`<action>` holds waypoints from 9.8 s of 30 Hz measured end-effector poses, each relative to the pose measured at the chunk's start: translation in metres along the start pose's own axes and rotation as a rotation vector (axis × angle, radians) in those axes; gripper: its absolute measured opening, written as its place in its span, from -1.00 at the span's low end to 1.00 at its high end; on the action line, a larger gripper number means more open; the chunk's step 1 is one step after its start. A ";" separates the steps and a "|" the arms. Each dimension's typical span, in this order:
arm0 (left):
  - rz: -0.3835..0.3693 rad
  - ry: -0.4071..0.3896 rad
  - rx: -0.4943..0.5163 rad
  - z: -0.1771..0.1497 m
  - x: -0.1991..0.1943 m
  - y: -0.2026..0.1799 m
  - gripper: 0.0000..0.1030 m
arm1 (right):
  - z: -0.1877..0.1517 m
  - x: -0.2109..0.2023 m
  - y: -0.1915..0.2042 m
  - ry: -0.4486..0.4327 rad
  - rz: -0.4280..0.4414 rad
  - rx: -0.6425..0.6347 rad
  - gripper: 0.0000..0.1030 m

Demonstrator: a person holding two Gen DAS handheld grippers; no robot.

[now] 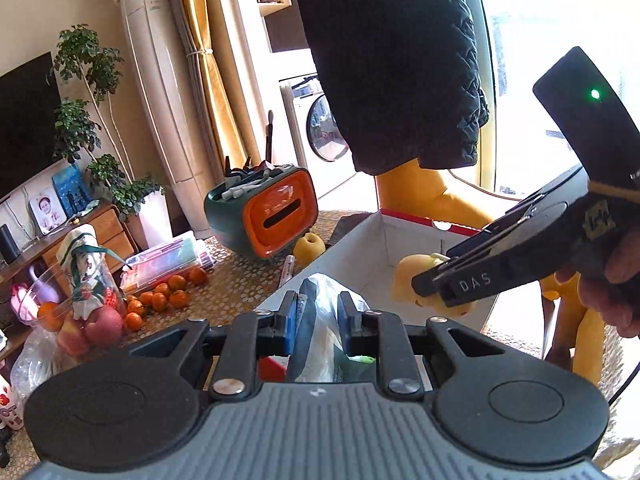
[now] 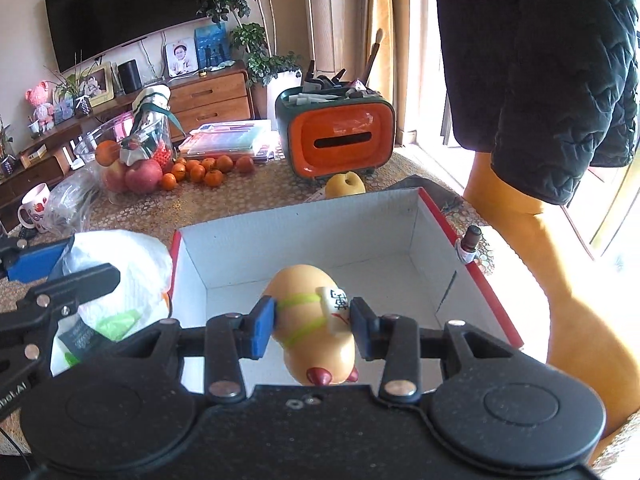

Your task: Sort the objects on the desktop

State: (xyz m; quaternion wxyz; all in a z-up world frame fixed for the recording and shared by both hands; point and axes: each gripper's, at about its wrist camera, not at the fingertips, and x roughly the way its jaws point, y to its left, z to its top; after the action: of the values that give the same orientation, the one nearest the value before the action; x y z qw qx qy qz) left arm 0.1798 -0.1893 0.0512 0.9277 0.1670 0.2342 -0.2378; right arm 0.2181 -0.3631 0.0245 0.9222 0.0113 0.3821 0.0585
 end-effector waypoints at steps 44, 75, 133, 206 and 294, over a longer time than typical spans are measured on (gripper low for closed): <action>-0.201 0.405 -0.132 -0.009 0.160 -0.026 -0.58 | -0.022 0.090 -0.048 0.201 -0.043 -0.198 0.25; -0.144 0.231 -0.192 0.010 0.040 0.006 0.39 | -0.009 -0.002 -0.020 0.059 -0.037 -0.213 0.57; 0.012 0.173 -0.480 -0.152 -0.122 0.144 1.00 | -0.039 -0.036 0.154 0.025 0.165 -0.272 0.88; 0.096 0.275 -0.315 -0.241 -0.020 0.165 -0.28 | -0.068 0.115 0.253 0.217 0.153 -0.583 -1.00; -0.019 0.097 -0.219 -0.060 -0.051 0.042 -0.31 | -0.020 -0.037 0.060 -0.051 0.159 -0.167 -0.94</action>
State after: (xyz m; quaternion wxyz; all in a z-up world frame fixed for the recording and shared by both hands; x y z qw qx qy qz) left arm 0.1405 -0.1111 0.0358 0.9256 0.0736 0.3052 -0.2113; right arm 0.1722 -0.3084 0.0407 0.9217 -0.0339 0.3504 0.1629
